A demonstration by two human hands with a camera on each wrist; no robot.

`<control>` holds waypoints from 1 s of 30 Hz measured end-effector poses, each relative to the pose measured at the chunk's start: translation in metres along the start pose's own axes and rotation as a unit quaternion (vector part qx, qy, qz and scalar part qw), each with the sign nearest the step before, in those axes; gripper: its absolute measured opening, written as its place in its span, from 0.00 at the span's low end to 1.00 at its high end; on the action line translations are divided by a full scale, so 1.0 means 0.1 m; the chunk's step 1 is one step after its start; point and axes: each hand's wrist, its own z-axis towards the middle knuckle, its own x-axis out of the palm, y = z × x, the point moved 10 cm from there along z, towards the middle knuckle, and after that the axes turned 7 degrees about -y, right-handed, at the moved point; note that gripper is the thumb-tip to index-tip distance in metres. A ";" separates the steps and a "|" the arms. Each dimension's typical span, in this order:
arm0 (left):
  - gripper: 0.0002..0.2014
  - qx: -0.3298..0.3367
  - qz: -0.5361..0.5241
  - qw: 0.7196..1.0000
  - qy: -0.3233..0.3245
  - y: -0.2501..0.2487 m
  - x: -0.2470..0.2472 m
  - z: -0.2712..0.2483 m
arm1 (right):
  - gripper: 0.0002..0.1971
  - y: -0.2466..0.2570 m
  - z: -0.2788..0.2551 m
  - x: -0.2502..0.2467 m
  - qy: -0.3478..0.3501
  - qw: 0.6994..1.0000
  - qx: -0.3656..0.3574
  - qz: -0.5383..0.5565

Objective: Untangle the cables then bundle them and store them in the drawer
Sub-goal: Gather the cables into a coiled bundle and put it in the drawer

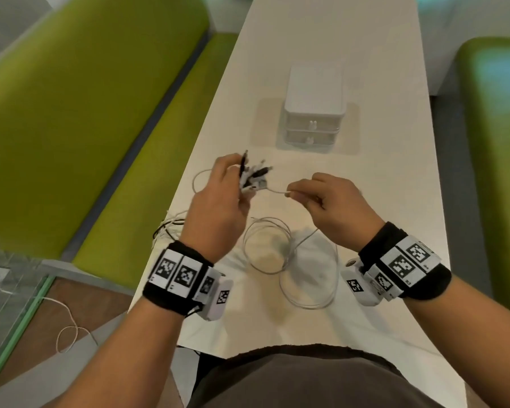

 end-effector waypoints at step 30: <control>0.15 -0.252 0.139 0.956 -0.065 1.16 -0.76 0.10 | 0.05 -0.35 -0.07 -0.15 0.072 0.991 0.109 -0.010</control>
